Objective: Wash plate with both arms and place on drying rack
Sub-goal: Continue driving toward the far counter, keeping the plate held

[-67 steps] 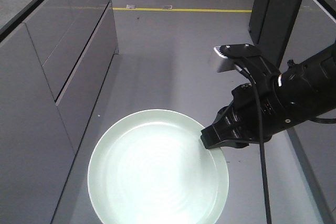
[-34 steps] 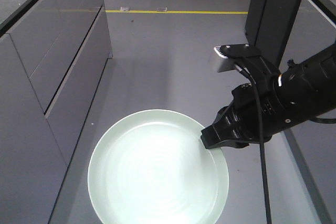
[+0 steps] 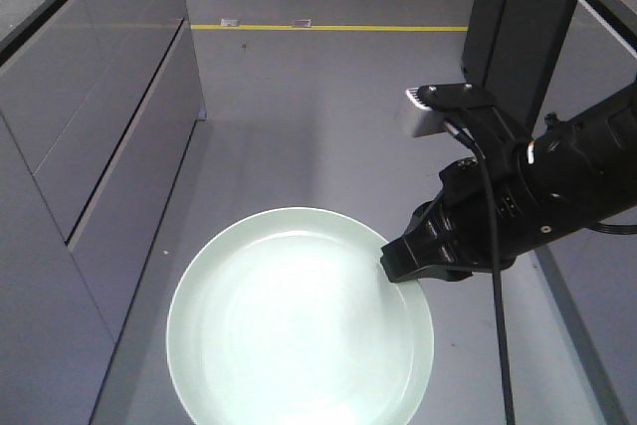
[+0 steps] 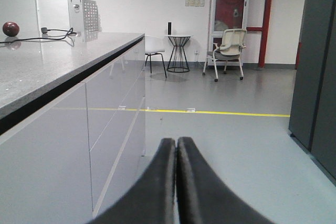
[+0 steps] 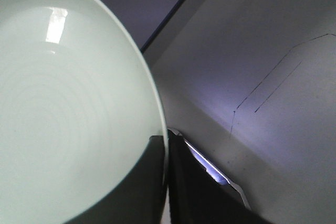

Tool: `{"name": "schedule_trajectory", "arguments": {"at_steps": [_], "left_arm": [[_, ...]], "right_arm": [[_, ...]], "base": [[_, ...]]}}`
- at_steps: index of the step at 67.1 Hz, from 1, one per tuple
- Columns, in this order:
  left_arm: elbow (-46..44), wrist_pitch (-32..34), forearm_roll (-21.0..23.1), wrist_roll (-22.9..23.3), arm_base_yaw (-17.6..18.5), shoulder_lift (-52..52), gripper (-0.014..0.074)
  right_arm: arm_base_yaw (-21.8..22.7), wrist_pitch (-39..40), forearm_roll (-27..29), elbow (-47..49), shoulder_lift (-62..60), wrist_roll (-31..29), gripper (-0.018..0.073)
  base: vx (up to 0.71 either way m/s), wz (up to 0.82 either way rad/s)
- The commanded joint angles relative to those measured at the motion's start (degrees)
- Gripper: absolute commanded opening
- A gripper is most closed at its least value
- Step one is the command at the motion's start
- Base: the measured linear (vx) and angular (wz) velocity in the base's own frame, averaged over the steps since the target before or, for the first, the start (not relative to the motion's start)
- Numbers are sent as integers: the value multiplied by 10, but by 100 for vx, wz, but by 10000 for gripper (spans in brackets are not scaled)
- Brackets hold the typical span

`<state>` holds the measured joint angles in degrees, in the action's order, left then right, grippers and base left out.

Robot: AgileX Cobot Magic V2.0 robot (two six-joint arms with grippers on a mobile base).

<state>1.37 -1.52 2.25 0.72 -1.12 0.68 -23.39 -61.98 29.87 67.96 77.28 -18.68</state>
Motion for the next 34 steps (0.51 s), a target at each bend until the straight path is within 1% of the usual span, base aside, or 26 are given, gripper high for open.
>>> {"name": "schedule_trajectory", "arguments": {"at_steps": [1,34], "left_arm": [[-16,42,2,3,1,8,-6],[-16,42,2,3,1,8,-6]], "right_arm": [[1,16,21,14,-18,-3,-1],[1,16,21,14,-18,-3,-1]], "base": [[15,-1],[14,0]]}}
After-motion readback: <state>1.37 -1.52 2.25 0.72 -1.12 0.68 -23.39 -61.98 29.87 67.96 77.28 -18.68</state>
